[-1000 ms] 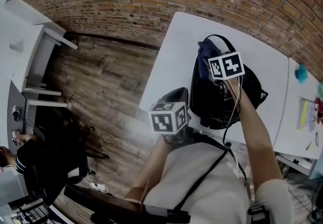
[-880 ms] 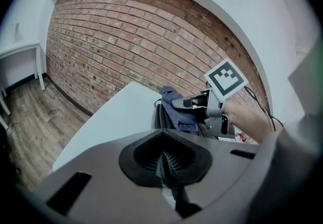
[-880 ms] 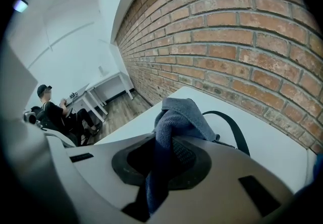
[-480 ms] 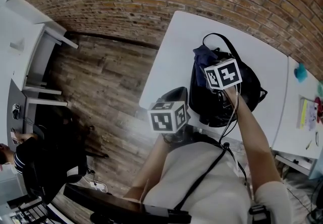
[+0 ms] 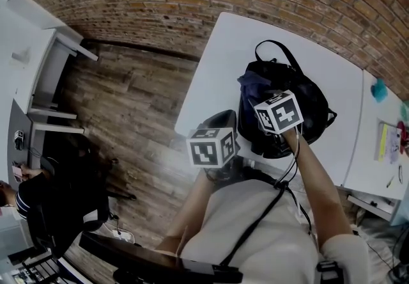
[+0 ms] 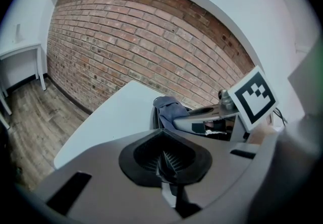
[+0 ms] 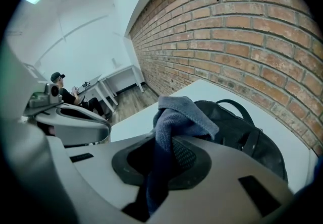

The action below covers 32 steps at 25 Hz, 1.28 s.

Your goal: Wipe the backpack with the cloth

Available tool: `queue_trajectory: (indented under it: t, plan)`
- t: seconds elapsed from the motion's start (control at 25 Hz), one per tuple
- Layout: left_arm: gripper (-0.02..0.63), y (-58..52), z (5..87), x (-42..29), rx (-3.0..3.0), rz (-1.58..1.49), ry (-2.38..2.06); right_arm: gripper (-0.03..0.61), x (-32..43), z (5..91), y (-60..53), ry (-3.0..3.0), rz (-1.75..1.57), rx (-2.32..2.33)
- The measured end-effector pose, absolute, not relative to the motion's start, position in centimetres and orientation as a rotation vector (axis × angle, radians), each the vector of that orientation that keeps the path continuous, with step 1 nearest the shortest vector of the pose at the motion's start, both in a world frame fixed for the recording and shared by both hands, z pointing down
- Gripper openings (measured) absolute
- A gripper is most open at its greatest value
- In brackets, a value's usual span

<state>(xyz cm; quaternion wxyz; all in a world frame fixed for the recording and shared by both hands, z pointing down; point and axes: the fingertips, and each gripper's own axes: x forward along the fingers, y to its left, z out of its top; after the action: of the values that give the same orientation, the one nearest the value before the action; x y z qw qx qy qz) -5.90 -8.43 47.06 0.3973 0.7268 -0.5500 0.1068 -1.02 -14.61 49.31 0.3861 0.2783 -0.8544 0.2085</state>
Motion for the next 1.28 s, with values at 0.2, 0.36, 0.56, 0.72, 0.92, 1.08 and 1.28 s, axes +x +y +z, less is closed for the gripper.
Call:
queue_trajectory:
  t: [0.2,0.36,0.56,0.72,0.92,1.08,1.28]
  plan:
    - [0.003,-8.2,47.2,-5.8,1.844,0.272,-1.389,0.046,-1.0,49.5,-12.8,-2.180,0.537,0.691]
    - [0.003,-8.0,47.3,-5.8,1.842,0.274,-1.384,0.046,-0.8,49.7,-11.5,-2.177,0.531,0.676]
    - [0.003,-8.0,47.5,-5.6,1.844,0.276,-1.378,0.046,-0.6,49.9,-9.9,-2.175,0.546,0.649]
    - [0.003,-8.3,47.4,-5.4,1.849,0.278,-1.372,0.047,-0.4,50.0,-8.7,-2.174,0.567,0.624]
    - [0.003,-8.5,47.5,-5.2,1.848,0.274,-1.372,0.046,-0.1,50.5,-6.9,-2.174,0.597,0.597]
    - [0.003,-8.8,47.4,-5.3,1.848,0.275,-1.373,0.047,0.2,50.5,-5.8,-2.175,0.627,0.578]
    - [0.003,-8.7,47.5,-5.1,1.847,0.280,-1.367,0.047,0.5,50.6,-4.5,-2.170,0.640,0.540]
